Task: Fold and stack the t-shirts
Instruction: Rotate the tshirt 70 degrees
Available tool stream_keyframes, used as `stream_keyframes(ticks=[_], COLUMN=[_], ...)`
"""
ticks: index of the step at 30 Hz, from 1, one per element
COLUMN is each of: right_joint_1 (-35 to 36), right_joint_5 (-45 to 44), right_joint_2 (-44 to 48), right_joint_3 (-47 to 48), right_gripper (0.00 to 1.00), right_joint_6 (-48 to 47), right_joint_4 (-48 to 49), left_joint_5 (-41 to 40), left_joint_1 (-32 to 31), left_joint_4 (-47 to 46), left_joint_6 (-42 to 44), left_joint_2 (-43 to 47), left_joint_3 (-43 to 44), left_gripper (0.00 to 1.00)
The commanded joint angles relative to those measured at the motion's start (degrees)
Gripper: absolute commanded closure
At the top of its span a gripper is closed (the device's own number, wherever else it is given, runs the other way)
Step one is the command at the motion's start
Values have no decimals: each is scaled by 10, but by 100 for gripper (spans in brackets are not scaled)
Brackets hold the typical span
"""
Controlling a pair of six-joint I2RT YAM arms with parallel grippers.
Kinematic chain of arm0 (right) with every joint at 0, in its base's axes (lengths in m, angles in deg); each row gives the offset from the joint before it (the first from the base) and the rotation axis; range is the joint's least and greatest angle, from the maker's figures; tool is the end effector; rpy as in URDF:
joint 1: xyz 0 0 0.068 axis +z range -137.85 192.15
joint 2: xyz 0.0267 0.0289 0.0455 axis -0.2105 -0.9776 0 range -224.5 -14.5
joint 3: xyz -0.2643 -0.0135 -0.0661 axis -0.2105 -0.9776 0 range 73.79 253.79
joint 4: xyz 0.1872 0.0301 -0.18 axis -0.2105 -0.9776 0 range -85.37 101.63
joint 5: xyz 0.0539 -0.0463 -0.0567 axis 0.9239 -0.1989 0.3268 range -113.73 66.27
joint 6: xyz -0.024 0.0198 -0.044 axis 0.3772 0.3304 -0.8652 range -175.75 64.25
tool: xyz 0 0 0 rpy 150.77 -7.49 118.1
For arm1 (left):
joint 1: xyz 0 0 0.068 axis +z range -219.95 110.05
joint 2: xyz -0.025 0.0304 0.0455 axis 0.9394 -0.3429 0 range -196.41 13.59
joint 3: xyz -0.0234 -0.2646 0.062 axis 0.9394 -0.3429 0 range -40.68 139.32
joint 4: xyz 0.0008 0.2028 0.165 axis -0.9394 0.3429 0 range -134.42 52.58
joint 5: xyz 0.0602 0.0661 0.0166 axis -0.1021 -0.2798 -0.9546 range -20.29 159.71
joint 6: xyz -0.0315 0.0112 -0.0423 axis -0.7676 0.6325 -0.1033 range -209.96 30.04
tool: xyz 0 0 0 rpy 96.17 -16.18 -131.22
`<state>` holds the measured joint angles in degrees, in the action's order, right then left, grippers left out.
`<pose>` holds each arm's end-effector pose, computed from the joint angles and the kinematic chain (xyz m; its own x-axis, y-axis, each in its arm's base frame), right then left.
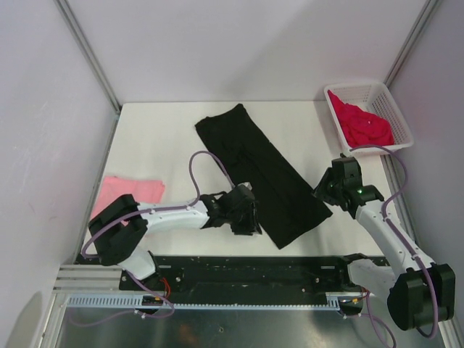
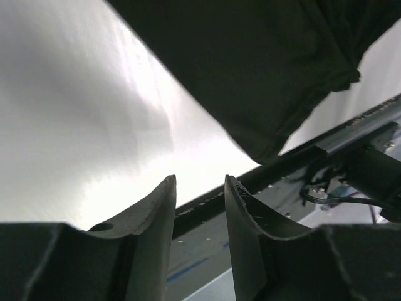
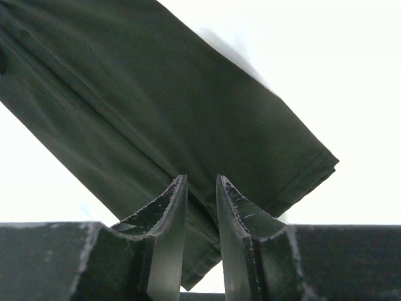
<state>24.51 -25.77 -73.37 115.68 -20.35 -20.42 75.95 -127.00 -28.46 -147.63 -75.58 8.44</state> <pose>0.2026 0.0431 0.2425 -0.7119 0.4366 -0.5501 0.2715 0.8935 0.3578 0.1619 -0.2568 0.1750 -0.9739 -0.0418 -0.2229 0.0827 0.8499 -0.5205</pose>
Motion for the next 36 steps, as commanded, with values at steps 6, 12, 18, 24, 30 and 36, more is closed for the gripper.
stream_keyframes(ticks=[6, 12, 18, 24, 30, 36], right_joint_1=[-6, -7, -7, -7, -7, -5], right_joint_5=[13, 14, 32, 36, 37, 41], right_joint_2=[33, 39, 40, 38, 37, 36], right_joint_3=[-10, -14, -16, -16, -18, -19], right_gripper=[70, 70, 71, 70, 71, 71], right_joint_6=[6, 7, 10, 9, 12, 13], right_joint_4=[-1, -2, 5, 7, 10, 12], left_joint_5=[-41, -56, -60, -59, -61, -77], left_joint_1=[-90, -111, -117, -124, -128, -128], left_joint_4=[-93, -96, -96, -94, -71, -46], left_joint_6=[-211, -253, -262, -266, -269, -259], left_joint_2=[-53, -82, -103, -124, -133, -146], left_joint_3=[27, 50, 64, 74, 91, 113], left_gripper=[56, 55, 54, 56, 60, 85])
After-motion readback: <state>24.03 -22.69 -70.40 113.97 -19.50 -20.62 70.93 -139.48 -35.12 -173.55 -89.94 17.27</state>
